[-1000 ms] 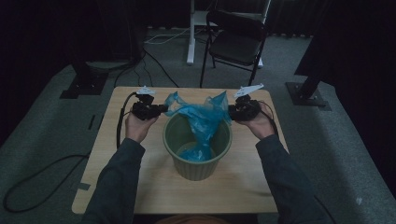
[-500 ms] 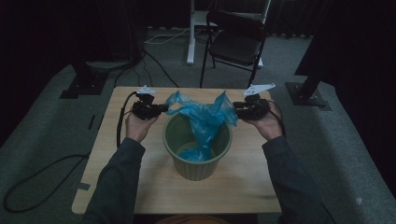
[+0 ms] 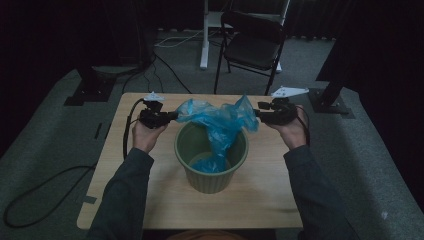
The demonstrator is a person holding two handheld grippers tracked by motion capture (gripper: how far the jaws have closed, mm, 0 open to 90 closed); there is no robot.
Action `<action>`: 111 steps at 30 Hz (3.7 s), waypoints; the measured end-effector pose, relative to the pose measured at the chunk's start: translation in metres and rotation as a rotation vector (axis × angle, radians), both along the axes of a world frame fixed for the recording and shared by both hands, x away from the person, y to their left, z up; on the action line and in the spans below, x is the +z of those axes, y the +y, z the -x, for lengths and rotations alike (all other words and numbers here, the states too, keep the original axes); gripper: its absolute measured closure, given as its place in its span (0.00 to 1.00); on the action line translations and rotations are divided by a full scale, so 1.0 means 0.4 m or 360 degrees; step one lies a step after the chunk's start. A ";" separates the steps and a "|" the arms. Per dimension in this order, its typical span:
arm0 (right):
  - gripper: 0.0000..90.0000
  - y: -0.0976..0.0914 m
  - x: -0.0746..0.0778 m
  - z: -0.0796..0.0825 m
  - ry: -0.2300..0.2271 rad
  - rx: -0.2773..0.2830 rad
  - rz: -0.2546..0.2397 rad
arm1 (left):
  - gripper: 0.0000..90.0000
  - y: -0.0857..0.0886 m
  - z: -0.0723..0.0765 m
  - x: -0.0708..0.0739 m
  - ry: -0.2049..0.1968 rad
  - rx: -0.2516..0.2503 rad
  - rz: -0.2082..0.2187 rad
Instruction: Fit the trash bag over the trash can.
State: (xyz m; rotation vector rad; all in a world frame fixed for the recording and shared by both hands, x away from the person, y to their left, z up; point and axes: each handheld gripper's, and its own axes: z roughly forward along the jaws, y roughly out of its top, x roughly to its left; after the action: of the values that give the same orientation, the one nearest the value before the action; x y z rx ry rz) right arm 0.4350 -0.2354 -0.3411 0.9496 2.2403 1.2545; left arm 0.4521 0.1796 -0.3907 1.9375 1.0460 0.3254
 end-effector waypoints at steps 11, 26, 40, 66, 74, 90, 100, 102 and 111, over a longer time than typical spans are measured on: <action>0.56 -0.001 0.003 0.000 0.0018 0.0040 -0.0131 | 0.98 -0.012 0.004 0.001 -0.0008 -0.0019 0.0001; 0.67 -0.018 0.032 0.039 -0.0111 -0.0035 -0.0189 | 0.98 -0.015 0.004 0.002 -0.0008 -0.0021 0.0001; 0.80 0.047 0.052 0.147 -0.0106 0.0340 -0.0056 | 0.98 -0.011 0.002 0.003 0.0004 -0.0024 0.0028; 1.00 0.094 -0.004 0.173 -0.0048 0.0466 0.0015 | 0.98 0.023 -0.001 0.006 0.0030 0.0033 0.0087; 1.00 0.047 -0.043 0.156 0.0039 0.0410 -0.0021 | 0.93 0.005 0.000 0.013 0.0040 -0.0010 0.0126; 1.00 0.084 -0.037 0.149 0.0030 0.0439 -0.0028 | 0.76 -0.013 0.053 0.101 -0.0095 -0.0109 0.0261; 1.00 0.102 -0.027 0.144 0.0017 0.0450 -0.0036 | 0.62 -0.005 0.054 0.105 -0.0128 -0.0061 0.0270; 1.00 0.104 -0.027 0.144 0.0019 0.0452 -0.0035 | 0.59 -0.002 0.055 0.107 -0.0139 -0.0052 0.0269; 0.99 0.117 -0.031 0.142 0.0028 0.0473 -0.0021 | 0.58 0.004 0.078 0.118 -0.0220 -0.0056 0.0252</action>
State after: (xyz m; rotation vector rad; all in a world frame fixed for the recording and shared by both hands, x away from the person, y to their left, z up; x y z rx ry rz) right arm 0.3781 -0.1885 -0.3536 0.6495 2.4569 1.3887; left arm 0.4208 0.1811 -0.3434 1.7639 0.9186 0.3413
